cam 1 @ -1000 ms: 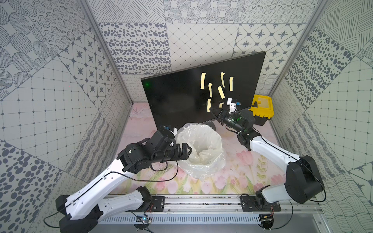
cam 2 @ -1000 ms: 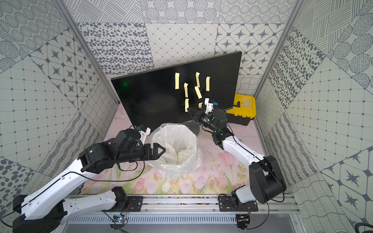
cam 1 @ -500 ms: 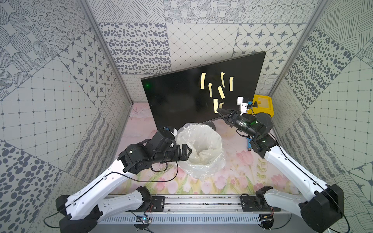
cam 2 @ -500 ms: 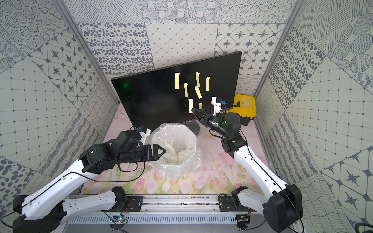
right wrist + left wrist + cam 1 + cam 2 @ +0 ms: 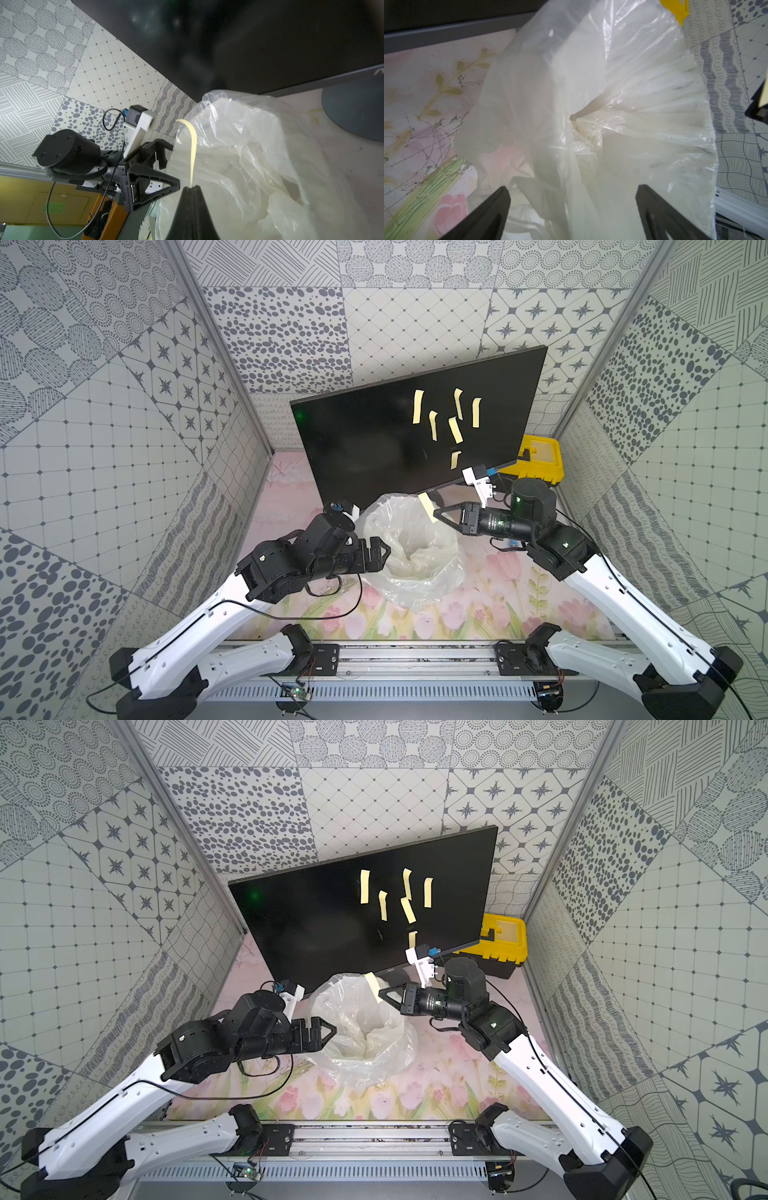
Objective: Remove the sticky note from the monitor
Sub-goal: Place the sticky note in the trash bin.
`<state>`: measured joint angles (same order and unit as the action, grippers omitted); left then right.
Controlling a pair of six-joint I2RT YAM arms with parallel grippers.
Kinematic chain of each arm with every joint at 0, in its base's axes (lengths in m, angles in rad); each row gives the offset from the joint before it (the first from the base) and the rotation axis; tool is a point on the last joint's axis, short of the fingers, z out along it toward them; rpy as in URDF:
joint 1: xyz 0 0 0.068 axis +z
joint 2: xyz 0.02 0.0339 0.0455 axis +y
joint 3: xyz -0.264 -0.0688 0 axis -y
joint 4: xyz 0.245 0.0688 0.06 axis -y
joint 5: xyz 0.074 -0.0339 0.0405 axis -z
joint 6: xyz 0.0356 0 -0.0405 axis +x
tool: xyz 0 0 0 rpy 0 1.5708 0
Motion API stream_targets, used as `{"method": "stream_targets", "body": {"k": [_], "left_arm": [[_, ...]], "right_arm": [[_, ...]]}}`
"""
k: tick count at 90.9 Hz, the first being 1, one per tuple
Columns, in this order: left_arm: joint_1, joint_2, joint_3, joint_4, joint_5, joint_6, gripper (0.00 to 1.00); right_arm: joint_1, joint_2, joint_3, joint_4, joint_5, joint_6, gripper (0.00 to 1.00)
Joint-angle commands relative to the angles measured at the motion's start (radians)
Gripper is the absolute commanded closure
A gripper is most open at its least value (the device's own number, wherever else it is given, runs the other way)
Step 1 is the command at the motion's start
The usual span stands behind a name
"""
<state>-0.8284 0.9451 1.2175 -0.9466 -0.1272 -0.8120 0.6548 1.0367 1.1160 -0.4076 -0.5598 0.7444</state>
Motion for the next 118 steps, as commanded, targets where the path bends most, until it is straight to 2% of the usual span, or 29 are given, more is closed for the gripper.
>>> {"method": "stream_targets", "body": {"k": [1, 26, 36, 56, 61, 71, 80, 91, 118], "left_arm": [[-0.009, 0.003, 0.026, 0.027, -0.042, 0.004, 0.01], [-0.008, 0.014, 0.033, 0.026, -0.048, 0.005, 0.01], [-0.008, 0.014, 0.038, 0.023, -0.049, 0.005, 0.01], [-0.007, 0.019, 0.042, 0.020, -0.052, 0.008, 0.01], [-0.008, 0.019, 0.041, 0.020, -0.052, 0.007, 0.01], [-0.009, 0.017, 0.038, 0.019, -0.051, 0.006, 0.01], [-0.008, 0.017, 0.035, 0.018, -0.051, 0.004, 0.01], [-0.009, 0.017, 0.033, 0.018, -0.052, 0.002, 0.01], [-0.008, 0.023, 0.015, 0.034, -0.045, 0.001, 0.01]], "right_arm": [[0.056, 0.028, 0.051, -0.128, 0.056, -0.128, 1.00], [0.256, 0.130, 0.184, -0.341, 0.302, -0.284, 1.00], [0.280, 0.143, 0.184, -0.354, 0.351, -0.292, 1.00], [0.290, 0.160, 0.185, -0.361, 0.372, -0.304, 1.00], [0.294, 0.164, 0.189, -0.368, 0.381, -0.308, 0.88], [0.299, 0.162, 0.189, -0.378, 0.398, -0.313, 0.57], [0.298, 0.156, 0.195, -0.377, 0.410, -0.314, 0.44], [0.298, 0.154, 0.221, -0.376, 0.413, -0.316, 0.36], [0.295, 0.180, 0.353, -0.324, 0.436, -0.332, 0.30]]}}
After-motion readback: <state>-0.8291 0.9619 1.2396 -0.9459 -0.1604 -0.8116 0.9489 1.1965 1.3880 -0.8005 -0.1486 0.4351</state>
